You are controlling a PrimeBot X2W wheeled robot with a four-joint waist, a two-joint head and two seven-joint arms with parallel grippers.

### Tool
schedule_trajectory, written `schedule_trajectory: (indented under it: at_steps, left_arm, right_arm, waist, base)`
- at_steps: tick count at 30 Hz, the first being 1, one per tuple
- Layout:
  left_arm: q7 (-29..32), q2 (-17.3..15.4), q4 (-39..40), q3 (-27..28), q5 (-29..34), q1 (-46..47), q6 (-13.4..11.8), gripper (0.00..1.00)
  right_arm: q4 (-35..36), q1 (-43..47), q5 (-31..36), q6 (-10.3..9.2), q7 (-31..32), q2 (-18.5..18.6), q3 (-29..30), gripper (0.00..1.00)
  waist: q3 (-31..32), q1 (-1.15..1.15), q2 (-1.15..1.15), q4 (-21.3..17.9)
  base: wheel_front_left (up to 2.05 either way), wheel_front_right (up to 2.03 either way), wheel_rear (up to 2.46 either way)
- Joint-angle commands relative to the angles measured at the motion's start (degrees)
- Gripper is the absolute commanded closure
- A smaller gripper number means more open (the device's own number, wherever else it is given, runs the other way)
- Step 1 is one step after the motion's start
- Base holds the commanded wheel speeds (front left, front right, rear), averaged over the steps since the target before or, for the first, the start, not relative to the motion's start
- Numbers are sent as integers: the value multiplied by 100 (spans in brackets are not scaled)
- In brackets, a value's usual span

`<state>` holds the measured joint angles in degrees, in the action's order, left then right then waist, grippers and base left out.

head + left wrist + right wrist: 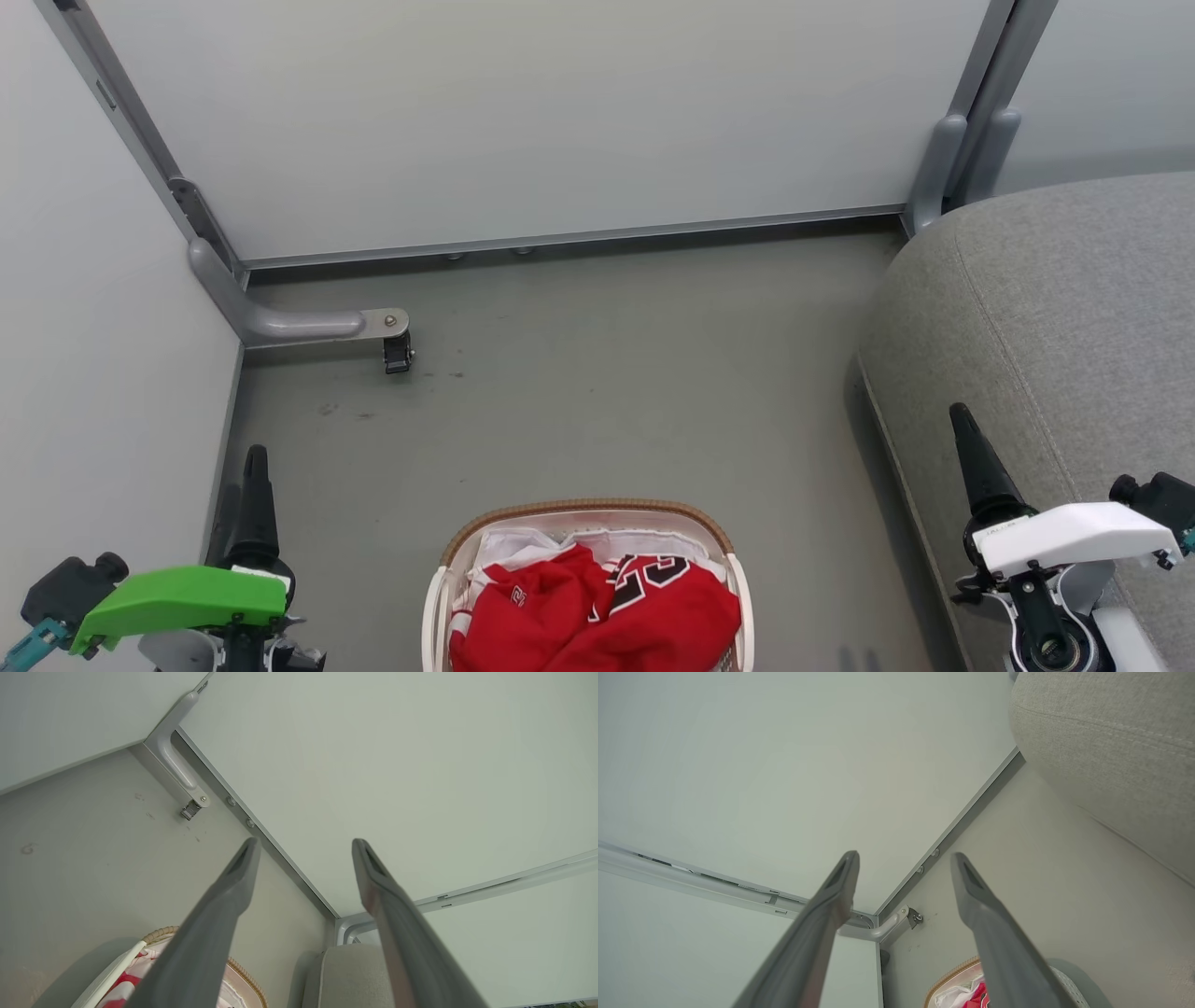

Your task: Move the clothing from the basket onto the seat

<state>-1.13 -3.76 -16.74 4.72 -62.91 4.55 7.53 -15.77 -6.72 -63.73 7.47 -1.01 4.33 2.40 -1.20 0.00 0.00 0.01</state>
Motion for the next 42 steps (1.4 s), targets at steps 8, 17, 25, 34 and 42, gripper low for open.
schedule_trajectory:
  at_steps: [8, 17, 25, 34, 42]
  left_arm:
    - [-207, -103, 75, -59, 986, 135, -26, 0]
    - [-380, -169, 136, -185, 1871, 57, -14, 0]
    - [-520, -270, 110, -385, 2461, 36, -7, 0]
    - [-673, -396, 183, -605, 3118, -17, -5, 0]
    - [-787, -445, 215, -714, 3596, -62, -4, 0]
  right_arm:
    - [124, -121, 882, 2, -212, 51, -109, 0]
    - [93, -74, 1594, 2, -390, 68, -196, 0]
    - [57, -51, 2238, 2, -531, 90, -259, 0]
    - [28, -16, 2906, 2, -681, 95, -284, 0]
    - [-13, -20, 3443, 2, -796, 82, -312, 0]
  waist:
    - [-10, 0, 0, -12]
    - [-25, 0, 0, -26]
    - [-30, 0, 0, -35]
    - [-42, 0, 0, -55]
    - [-66, 0, 0, -79]
  base:
    - [0, 0, 0]
    - [0, 0, 0]
    - [0, 0, 0]
    - [0, 0, 0]
    - [0, 0, 0]
